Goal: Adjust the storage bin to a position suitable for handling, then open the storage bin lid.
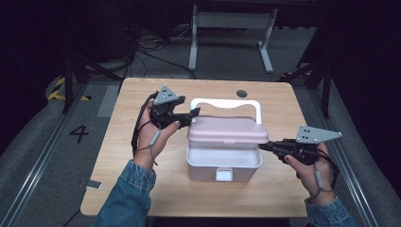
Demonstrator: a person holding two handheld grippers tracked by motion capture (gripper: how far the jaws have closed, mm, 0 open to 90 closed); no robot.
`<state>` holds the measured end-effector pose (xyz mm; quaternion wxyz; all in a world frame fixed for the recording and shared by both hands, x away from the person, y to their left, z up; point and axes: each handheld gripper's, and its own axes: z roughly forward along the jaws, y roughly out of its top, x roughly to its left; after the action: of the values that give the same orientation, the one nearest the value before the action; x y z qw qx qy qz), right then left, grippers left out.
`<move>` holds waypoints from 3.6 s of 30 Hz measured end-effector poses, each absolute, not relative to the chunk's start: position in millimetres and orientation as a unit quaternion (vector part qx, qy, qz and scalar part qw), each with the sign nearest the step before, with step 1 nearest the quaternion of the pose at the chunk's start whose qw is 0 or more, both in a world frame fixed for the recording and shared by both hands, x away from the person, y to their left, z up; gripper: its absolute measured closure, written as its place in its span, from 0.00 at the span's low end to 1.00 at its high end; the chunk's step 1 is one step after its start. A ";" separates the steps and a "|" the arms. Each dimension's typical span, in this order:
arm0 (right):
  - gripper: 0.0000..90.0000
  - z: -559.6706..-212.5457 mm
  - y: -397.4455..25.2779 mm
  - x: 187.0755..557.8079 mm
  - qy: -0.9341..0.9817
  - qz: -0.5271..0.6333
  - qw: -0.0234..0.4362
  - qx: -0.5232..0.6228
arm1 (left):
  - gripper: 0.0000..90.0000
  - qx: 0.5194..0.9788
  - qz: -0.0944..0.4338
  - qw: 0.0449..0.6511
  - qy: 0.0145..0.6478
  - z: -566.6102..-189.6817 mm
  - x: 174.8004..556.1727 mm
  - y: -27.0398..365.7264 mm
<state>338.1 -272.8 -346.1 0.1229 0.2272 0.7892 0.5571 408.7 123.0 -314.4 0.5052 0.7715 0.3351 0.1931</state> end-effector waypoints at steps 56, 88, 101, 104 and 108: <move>1.00 -343.4 -274.7 339.4 0.770 0.585 0.090 0.239 | 0.25 0.795 0.202 0.511 0.258 -340.1 368.1 123.7; 0.93 -342.6 -282.5 335.1 0.752 0.603 0.080 0.256 | 0.32 0.780 0.212 0.554 0.197 -337.0 368.6 101.9; 0.91 -338.5 -303.1 325.5 0.738 0.608 0.098 0.277 | 0.46 0.782 0.219 0.560 0.160 -330.2 372.0 97.9; 0.91 -337.0 -309.7 321.7 0.734 0.608 0.104 0.283 | 0.48 0.778 0.215 0.567 0.166 -327.8 375.5 98.3; 0.91 -334.4 -317.4 317.2 0.728 0.611 0.113 0.290 | 0.48 0.769 0.199 0.578 0.183 -324.1 382.0 99.7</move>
<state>317.2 -317.4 -334.4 0.1132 0.2898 0.7277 0.6113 382.0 99.7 -324.1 0.5784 0.7695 0.1834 0.1994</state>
